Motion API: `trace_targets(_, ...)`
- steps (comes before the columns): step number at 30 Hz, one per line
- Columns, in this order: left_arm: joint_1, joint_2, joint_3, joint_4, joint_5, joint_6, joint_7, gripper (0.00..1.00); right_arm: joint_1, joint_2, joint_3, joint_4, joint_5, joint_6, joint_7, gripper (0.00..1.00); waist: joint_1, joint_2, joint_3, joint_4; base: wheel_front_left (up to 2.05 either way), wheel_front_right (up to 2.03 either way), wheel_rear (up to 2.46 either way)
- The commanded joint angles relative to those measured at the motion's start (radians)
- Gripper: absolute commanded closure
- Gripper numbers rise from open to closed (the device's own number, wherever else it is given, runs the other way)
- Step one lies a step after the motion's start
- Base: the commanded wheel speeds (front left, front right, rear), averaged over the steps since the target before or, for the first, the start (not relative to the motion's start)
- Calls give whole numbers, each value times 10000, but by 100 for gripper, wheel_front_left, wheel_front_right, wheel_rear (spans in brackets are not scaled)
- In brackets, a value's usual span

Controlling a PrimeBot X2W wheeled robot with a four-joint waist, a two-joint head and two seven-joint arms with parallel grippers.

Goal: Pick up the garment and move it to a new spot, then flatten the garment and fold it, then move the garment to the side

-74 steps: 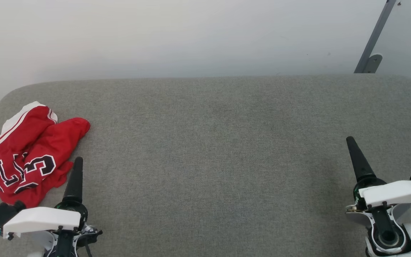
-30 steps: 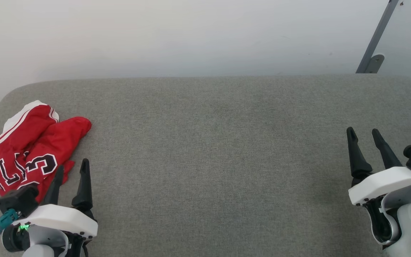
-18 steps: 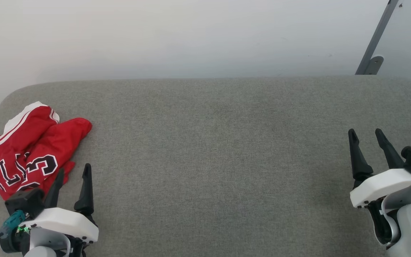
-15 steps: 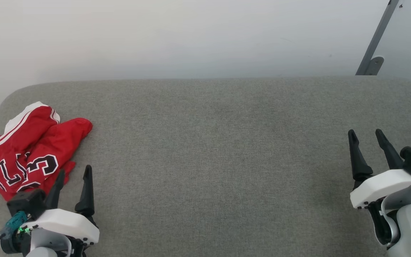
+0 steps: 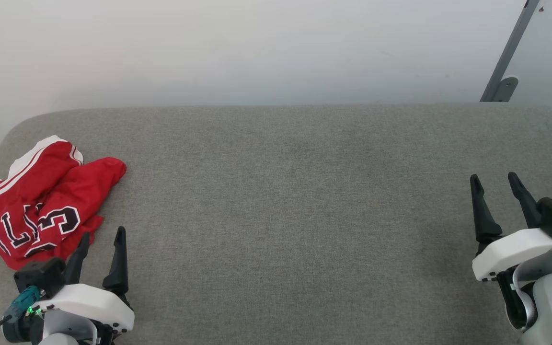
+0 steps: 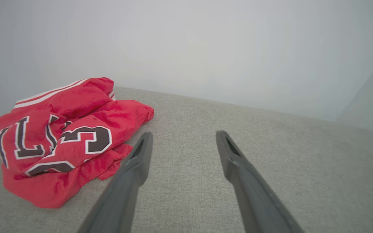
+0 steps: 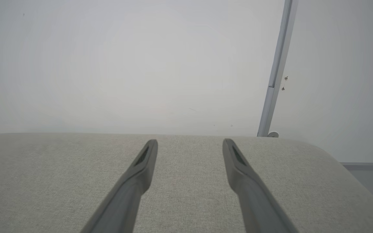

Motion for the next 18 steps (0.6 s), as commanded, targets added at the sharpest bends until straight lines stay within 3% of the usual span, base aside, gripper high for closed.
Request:
trace_targets(1,-231,105,-73,10,137,2,-115,0,-115,-10,15,21,-201,3,-121,0,0,0,10,6,0,0,0)
trace_targets(10,-391,198,-205,154,460,3,-289,0,-171,-24,-179,51,-582,2,-299,0,0,0,43,294,0,0,0)
trace_targets(18,-42,92,301,210,960,3,-438,0,-8,108,219,34,-949,2,-439,0,0,0,31,1384,0,0,0)
